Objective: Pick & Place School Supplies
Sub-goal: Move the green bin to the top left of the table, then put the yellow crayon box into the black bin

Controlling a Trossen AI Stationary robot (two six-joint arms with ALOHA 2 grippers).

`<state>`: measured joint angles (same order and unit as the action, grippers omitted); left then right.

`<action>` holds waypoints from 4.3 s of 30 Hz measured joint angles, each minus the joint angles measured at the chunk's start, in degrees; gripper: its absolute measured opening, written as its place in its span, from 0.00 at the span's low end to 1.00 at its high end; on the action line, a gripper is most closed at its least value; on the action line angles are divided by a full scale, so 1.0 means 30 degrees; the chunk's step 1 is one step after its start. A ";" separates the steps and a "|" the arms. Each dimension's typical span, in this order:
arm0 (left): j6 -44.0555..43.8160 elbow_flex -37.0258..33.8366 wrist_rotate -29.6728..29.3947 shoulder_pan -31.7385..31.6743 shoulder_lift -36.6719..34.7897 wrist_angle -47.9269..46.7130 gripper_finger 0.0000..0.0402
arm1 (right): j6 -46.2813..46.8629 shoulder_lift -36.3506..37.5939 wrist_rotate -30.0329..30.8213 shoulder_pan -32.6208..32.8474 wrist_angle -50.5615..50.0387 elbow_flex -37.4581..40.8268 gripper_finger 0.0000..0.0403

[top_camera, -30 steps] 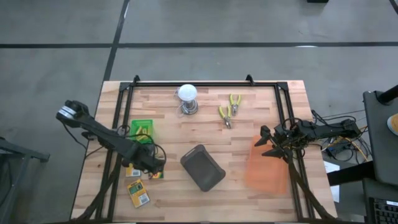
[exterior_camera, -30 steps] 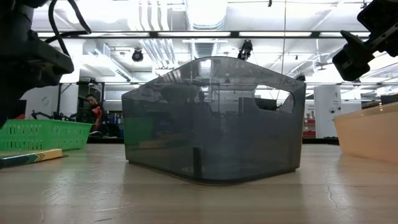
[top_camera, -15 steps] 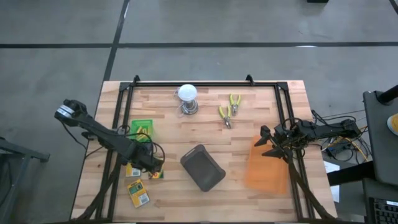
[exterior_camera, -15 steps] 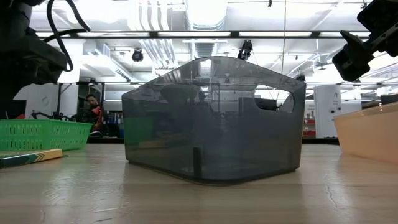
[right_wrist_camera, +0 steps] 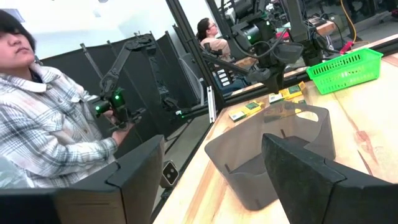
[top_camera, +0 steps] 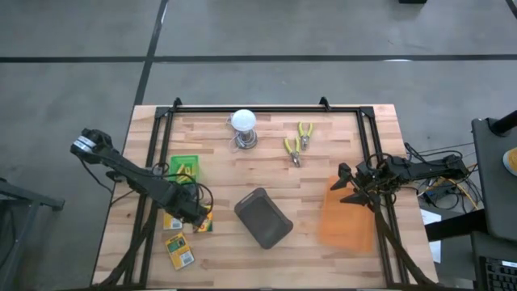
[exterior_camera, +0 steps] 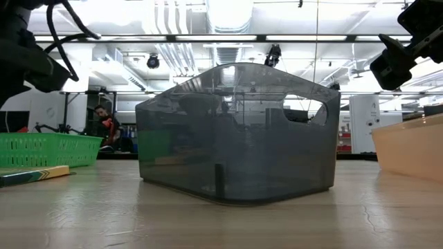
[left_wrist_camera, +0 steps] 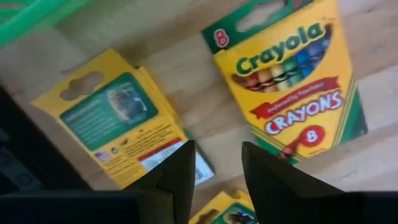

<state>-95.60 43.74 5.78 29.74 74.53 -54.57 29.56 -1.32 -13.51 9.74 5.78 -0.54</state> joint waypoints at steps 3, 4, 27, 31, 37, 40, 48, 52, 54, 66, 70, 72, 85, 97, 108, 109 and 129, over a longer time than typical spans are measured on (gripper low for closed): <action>-0.0116 -0.0004 0.0465 0.0000 -0.0127 -0.0212 0.34 | 0.0000 0.0000 -0.0003 0.0000 0.0000 0.0000 0.66; -0.0128 -0.0004 0.0497 0.0000 -0.0179 -0.0509 0.34 | 0.0000 0.0000 -0.0003 0.0007 0.0000 0.0000 0.66; 1.0475 -0.0019 -0.4001 -0.0270 -0.2337 -0.3318 0.34 | 0.0000 0.0000 -0.0001 0.0005 0.0002 0.0000 0.66; 1.1727 -0.0179 -0.4959 -0.0285 -0.2394 -0.3093 0.34 | 0.0000 0.0000 -0.0002 0.0007 0.0000 0.0000 0.66; 1.2107 -0.2107 -0.4541 -0.0770 -0.2395 -0.1831 0.34 | 0.0000 0.0000 -0.0003 0.0005 0.0005 0.0000 0.66; 1.2453 -0.2914 -0.3916 -0.1330 -0.2426 -0.1138 0.34 | 0.0000 0.0005 -0.0001 0.0000 0.0000 0.0000 0.66; 1.3957 -0.3297 -0.4099 -0.2703 -0.2707 -0.0975 0.34 | 0.0000 0.0002 -0.0001 0.0004 0.0005 0.0000 0.65; 1.4815 -0.3465 -0.4300 -0.3726 -0.2831 -0.0951 0.34 | 0.0000 0.0000 0.0001 0.0004 0.0001 0.0000 0.64; 1.5264 -0.3471 -0.4412 -0.4447 -0.2824 -0.0930 0.34 | 0.0000 0.0000 0.0003 0.0001 0.0000 0.0000 0.64; 1.8274 -0.3487 -0.4899 -1.0216 -0.2824 -0.0669 0.34 | 0.0000 0.0002 0.0002 0.0007 0.0005 0.0000 0.64; 1.9100 -0.3487 -0.4923 -1.2177 -0.2824 -0.0256 0.34 | 0.0000 0.0000 -0.0003 0.0000 0.0000 0.0000 0.65; 1.9579 -0.3487 -0.4922 -1.3080 -0.2824 0.0020 0.34 | 0.0000 0.0004 0.0001 0.0001 0.0000 0.0000 0.65; 2.1714 -0.3487 -0.4750 -1.7667 -0.2824 0.1191 0.34 | 0.0000 0.0007 -0.0003 0.0007 0.0001 0.0000 0.65; 2.3359 -0.3268 0.3021 -1.7537 -0.2824 -0.2874 0.34 | 0.0000 0.0007 0.0001 0.0005 0.0000 0.0000 0.66; 2.3830 -0.3436 0.4900 -1.5076 -0.2911 -0.2824 0.34 | 0.0000 0.0007 0.0004 0.0004 0.0000 0.0000 0.65; 2.3866 -0.3436 0.4919 -1.4685 -0.2911 -0.2823 0.34 | 0.0000 0.0007 0.0000 0.0000 0.0000 0.0000 0.65; 2.3499 -0.6348 0.5617 -1.2845 -0.2926 0.0335 0.34 | 0.0000 0.0006 0.0003 0.0001 0.0000 0.0000 0.66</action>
<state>-25.10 24.69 22.63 -8.80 65.76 -53.57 29.56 -1.31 -13.50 9.74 5.78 -0.54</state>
